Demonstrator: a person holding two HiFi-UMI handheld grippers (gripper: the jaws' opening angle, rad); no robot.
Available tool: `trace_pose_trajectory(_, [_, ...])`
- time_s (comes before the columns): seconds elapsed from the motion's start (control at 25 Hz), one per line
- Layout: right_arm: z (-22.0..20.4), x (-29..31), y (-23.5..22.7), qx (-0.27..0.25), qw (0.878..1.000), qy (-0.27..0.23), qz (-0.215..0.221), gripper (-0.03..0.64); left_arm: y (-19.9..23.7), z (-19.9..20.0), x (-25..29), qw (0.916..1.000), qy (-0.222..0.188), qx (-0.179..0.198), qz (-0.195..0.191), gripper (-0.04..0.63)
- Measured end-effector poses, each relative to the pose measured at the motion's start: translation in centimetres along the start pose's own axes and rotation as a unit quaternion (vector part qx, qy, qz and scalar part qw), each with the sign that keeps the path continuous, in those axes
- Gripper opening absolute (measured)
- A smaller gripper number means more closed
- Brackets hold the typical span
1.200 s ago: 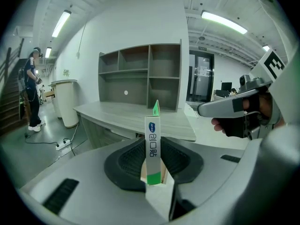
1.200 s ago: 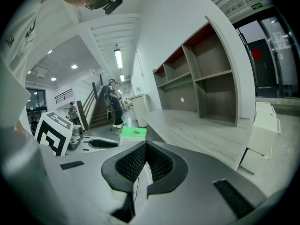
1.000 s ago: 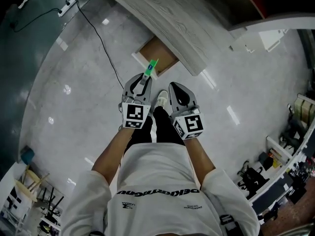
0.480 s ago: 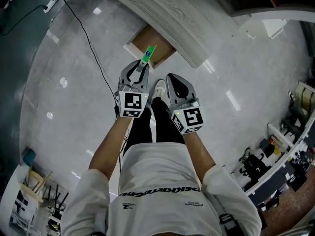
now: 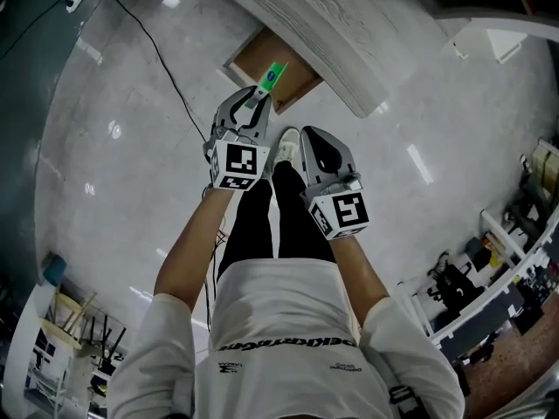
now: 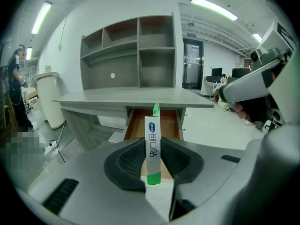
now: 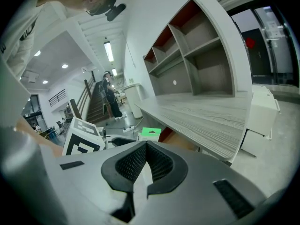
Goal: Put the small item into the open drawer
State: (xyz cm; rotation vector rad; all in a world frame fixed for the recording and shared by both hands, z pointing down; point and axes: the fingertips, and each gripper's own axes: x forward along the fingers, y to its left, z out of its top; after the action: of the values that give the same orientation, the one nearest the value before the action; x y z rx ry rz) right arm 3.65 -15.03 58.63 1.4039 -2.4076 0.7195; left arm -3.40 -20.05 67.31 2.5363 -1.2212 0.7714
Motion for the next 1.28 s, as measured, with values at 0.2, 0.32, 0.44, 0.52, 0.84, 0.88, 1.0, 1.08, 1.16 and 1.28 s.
trace_pose_trajectory(0.2, [-1.3, 0.6, -0.4, 0.001, 1.000, 0.007, -0.001, 0.029, 0.2, -1.6, 1.4, 0.9999, 0.012, 0.010, -0.004, 0.103])
trace_pose_trajectory(0.32, [-1.4, 0.4, -1.0, 0.001, 1.000, 0.008, -0.003, 0.029, 0.1, -1.7, 2.2, 0.9998, 0.014, 0.013, -0.006, 0.103])
trace_pose_trajectory(0.44, [-2.0, 0.1, -1.0, 0.011, 1.000, 0.013, -0.004, 0.029, 0.0, -2.1, 2.6, 0.9997, 0.018, 0.015, -0.007, 0.103])
trace_pose_trajectory(0.52, [-2.2, 0.1, -0.7, 0.013, 1.000, 0.015, 0.002, 0.029, 0.0, -2.4, 3.0, 0.9996, 0.022, 0.014, -0.009, 0.103])
trace_pose_trajectory(0.84, [-2.6, 0.2, -0.9, 0.007, 1.000, 0.021, 0.016, 0.029, -0.4, -3.1, 5.1, 0.9989, 0.037, 0.022, -0.018, 0.104])
trace_pose_trajectory(0.88, [-2.7, 0.1, -0.9, 0.006, 1.000, 0.022, 0.017, 0.029, -0.5, -3.3, 5.3, 0.9989, 0.039, 0.020, -0.018, 0.104])
trace_pose_trajectory(1.0, [-3.1, 0.1, -0.9, 0.009, 0.999, 0.028, 0.022, 0.029, -0.5, -3.7, 5.7, 0.9986, 0.045, 0.017, -0.021, 0.104])
trace_pose_trajectory(1.08, [-3.5, 0.3, -0.8, 0.013, 0.999, 0.033, 0.029, 0.029, -0.4, -4.1, 6.1, 0.9985, 0.048, 0.015, -0.024, 0.103])
trace_pose_trajectory(1.16, [-3.8, 0.4, -0.6, 0.010, 0.999, 0.036, 0.034, 0.029, -0.4, -4.4, 6.4, 0.9983, 0.050, 0.013, -0.026, 0.103])
trace_pose_trajectory(1.28, [-4.1, 0.4, -0.3, 0.008, 0.999, 0.037, 0.036, 0.029, -0.5, -4.6, 6.6, 0.9982, 0.049, 0.014, -0.032, 0.104])
